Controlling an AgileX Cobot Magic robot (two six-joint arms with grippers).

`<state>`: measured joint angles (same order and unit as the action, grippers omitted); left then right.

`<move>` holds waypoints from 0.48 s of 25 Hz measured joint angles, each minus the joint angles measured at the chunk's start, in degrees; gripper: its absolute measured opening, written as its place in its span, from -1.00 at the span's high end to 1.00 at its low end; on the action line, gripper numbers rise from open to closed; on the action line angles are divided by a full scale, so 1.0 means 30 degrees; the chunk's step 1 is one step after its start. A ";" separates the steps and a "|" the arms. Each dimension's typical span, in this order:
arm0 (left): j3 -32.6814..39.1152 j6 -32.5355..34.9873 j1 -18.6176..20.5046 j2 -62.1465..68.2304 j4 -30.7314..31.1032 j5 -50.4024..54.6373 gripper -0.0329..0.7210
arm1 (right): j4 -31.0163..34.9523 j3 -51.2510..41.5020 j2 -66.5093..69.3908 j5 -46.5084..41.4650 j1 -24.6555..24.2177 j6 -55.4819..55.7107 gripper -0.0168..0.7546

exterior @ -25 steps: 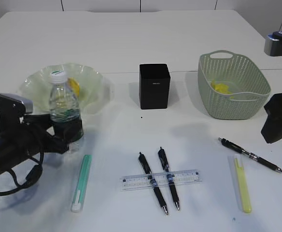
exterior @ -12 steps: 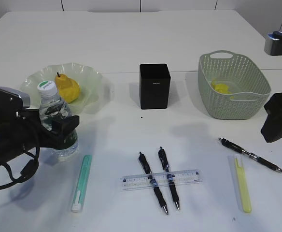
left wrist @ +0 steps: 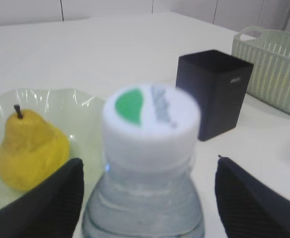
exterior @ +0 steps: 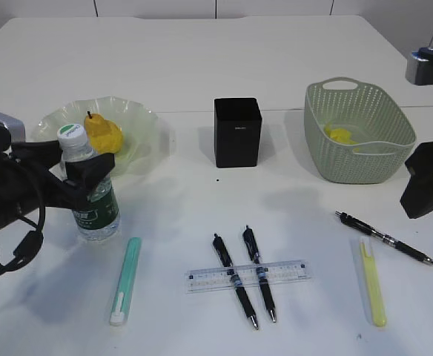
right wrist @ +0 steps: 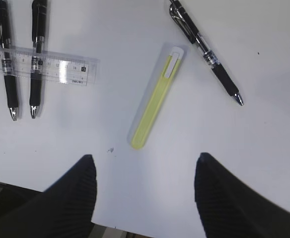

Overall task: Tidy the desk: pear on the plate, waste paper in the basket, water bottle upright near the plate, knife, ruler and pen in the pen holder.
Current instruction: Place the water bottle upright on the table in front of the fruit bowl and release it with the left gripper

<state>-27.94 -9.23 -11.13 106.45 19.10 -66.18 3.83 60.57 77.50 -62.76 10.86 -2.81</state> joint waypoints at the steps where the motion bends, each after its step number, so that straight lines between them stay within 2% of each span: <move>1: 0.0033 0.0000 0.0000 -0.0414 0.0004 0.0000 -0.65 | 0.0000 0.0000 0.0000 0.0000 0.0000 0.0000 -0.24; 12: 0.0115 0.0044 0.0000 -0.3944 -0.0315 0.0111 -0.65 | 0.0000 0.0000 0.0000 0.0000 0.0000 0.0000 -0.24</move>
<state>-27.59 -9.10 -11.13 94.62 18.16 -65.85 3.83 60.57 77.50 -62.76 10.86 -2.81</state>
